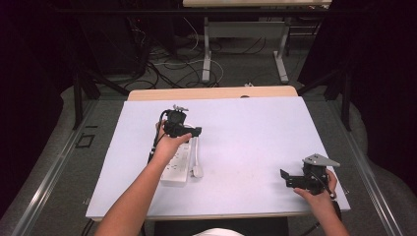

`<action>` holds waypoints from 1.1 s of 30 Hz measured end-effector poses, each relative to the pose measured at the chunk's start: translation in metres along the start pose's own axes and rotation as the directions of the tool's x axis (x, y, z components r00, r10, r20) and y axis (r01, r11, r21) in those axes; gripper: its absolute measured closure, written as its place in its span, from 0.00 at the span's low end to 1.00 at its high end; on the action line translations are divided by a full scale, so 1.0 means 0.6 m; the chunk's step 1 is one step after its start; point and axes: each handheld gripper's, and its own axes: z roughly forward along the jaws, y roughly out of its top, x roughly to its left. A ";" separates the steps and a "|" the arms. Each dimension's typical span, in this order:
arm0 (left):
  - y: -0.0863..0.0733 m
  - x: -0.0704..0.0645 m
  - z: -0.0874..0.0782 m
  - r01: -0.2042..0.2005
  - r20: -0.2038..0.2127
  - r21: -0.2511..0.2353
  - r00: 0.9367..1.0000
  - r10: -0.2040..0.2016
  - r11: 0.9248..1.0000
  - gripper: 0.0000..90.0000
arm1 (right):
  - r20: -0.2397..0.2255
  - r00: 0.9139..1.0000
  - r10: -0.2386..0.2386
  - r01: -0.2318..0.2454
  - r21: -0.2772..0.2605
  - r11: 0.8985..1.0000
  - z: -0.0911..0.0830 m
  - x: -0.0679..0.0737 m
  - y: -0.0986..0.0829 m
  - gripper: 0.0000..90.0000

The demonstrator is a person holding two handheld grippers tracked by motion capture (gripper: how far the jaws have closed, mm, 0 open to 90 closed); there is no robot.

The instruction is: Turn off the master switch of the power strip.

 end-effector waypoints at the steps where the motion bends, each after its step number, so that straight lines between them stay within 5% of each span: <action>1: 0.000 -0.001 0.000 0.002 0.001 0.000 1.000 -0.002 1.000 0.19 | -0.001 1.000 0.001 -0.001 0.000 1.000 0.000 0.000 0.000 0.00; 11: -0.007 -0.006 -0.012 0.004 0.033 -0.008 0.999 -0.004 1.000 0.00 | 0.000 1.000 0.002 -0.002 0.000 1.000 0.000 0.000 0.000 0.00; 23: -0.027 -0.001 -0.067 0.017 0.071 -0.059 0.997 -0.013 0.998 0.00 | -0.001 1.000 0.006 -0.006 -0.001 1.000 -0.001 0.002 0.001 0.00; 33: -0.062 0.022 -0.119 0.016 0.044 -0.068 0.999 -0.013 0.998 0.00 | 0.000 1.000 0.010 -0.010 -0.003 1.000 -0.001 0.002 0.001 0.00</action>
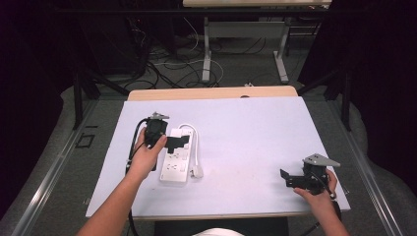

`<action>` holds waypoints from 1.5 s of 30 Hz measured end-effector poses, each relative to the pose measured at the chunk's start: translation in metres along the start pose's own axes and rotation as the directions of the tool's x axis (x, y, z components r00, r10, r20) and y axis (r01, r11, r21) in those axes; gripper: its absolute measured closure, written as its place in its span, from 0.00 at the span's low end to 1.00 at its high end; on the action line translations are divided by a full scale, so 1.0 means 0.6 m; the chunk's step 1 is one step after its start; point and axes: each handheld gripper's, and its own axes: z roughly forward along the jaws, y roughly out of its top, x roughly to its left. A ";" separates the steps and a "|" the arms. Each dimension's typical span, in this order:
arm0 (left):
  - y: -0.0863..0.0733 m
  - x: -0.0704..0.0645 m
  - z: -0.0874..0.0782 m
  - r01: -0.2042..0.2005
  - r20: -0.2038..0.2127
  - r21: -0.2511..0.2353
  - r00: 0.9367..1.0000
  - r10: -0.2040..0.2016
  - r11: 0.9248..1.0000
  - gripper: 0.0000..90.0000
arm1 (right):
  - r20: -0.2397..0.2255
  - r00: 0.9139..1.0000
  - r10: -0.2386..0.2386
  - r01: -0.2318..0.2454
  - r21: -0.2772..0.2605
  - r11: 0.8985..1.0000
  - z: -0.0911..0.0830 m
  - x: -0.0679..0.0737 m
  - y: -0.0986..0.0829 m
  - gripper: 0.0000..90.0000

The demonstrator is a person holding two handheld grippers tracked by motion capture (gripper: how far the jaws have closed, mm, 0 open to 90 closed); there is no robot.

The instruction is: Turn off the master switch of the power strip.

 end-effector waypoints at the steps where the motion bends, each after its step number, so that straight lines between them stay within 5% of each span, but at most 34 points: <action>1: -0.004 0.003 -0.006 0.001 -0.004 -0.005 1.000 -0.001 1.000 0.00 | -0.001 1.000 0.000 0.000 0.000 1.000 0.000 0.000 0.000 0.00; 20: -0.087 0.054 -0.101 0.097 -0.058 -0.070 0.993 -0.101 0.993 0.02 | 0.000 1.000 0.000 0.000 -0.001 1.000 -0.001 0.001 0.001 0.00; 29: -0.134 0.082 -0.120 0.151 -0.108 -0.091 0.981 -0.161 0.984 0.02 | -0.001 1.000 -0.007 0.007 -0.006 1.000 0.000 0.001 0.002 0.00; 45: -0.212 0.119 -0.120 0.238 -0.134 -0.105 0.959 -0.251 0.966 0.03 | 0.005 1.000 -0.010 0.010 -0.003 1.000 -0.001 0.002 0.002 0.00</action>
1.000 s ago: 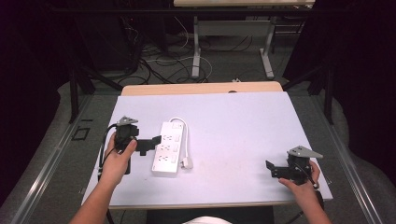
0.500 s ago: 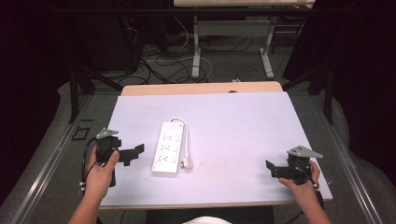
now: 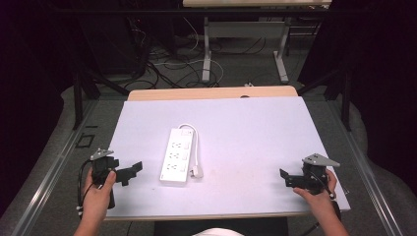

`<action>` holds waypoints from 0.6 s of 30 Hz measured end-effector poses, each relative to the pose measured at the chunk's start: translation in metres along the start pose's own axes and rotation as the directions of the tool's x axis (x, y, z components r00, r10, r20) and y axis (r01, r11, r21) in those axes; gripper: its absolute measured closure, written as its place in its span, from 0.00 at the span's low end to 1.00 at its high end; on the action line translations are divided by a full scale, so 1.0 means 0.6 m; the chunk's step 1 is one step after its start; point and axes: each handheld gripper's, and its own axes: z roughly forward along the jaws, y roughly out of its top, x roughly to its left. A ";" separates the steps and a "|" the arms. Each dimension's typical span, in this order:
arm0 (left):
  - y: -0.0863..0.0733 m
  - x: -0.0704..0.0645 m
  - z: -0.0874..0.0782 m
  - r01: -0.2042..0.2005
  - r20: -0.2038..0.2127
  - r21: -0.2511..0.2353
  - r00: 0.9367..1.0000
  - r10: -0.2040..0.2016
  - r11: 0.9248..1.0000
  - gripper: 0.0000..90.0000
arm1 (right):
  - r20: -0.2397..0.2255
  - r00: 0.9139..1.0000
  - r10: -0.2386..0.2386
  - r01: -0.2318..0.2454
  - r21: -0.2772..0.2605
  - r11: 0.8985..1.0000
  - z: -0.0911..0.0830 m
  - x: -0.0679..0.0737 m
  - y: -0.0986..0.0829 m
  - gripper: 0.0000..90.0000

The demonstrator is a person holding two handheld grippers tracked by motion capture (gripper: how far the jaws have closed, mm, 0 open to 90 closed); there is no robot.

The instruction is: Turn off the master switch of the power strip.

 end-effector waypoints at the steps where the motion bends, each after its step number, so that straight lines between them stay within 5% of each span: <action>1: -0.004 0.002 0.002 -0.005 -0.008 0.004 1.000 0.005 1.000 0.03 | -0.001 1.000 0.000 0.000 0.000 1.000 0.000 0.000 0.000 0.00; 18: -0.038 0.017 0.023 -0.030 -0.053 -0.002 0.998 0.030 1.000 0.03 | 0.006 1.000 0.000 0.000 -0.014 1.000 0.000 0.001 0.000 0.00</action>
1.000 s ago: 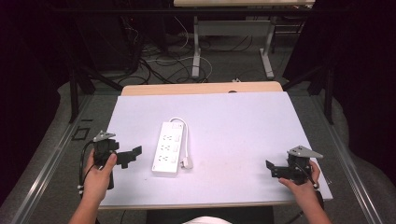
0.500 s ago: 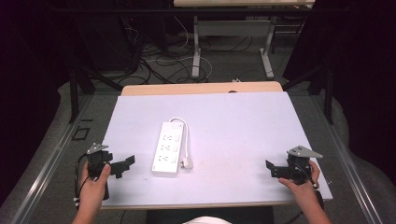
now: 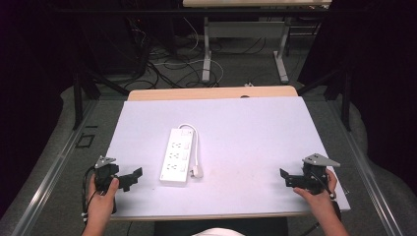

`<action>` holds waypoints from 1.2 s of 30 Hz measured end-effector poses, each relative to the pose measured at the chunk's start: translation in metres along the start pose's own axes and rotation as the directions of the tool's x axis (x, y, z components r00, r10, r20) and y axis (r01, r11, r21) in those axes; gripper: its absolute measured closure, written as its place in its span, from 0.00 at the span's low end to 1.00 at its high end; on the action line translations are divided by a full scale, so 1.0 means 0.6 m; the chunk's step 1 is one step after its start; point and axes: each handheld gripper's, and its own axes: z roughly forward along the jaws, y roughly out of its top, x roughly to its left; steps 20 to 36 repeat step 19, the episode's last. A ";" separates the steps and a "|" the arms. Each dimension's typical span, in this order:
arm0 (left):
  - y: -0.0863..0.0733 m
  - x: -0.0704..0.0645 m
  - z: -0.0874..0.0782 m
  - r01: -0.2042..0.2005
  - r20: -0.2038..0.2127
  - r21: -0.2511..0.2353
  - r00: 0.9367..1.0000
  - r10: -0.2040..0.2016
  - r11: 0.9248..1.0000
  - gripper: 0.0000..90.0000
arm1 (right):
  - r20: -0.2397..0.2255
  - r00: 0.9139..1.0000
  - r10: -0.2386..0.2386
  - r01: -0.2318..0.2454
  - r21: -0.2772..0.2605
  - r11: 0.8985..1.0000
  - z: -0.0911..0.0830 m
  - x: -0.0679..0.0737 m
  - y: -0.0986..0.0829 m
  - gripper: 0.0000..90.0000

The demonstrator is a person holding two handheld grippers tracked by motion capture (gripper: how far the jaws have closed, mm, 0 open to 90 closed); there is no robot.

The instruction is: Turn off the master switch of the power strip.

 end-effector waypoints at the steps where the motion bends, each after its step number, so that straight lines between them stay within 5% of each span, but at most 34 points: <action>1: -0.002 0.001 0.002 0.004 -0.001 -0.002 1.000 -0.004 1.000 0.03 | -0.001 1.000 0.001 -0.001 0.000 1.000 0.000 0.000 0.000 0.00; 36: -0.006 0.009 0.004 0.018 -0.005 0.008 1.000 -0.018 1.000 0.03 | -0.008 1.000 0.002 -0.002 0.007 1.000 0.000 -0.002 0.000 0.00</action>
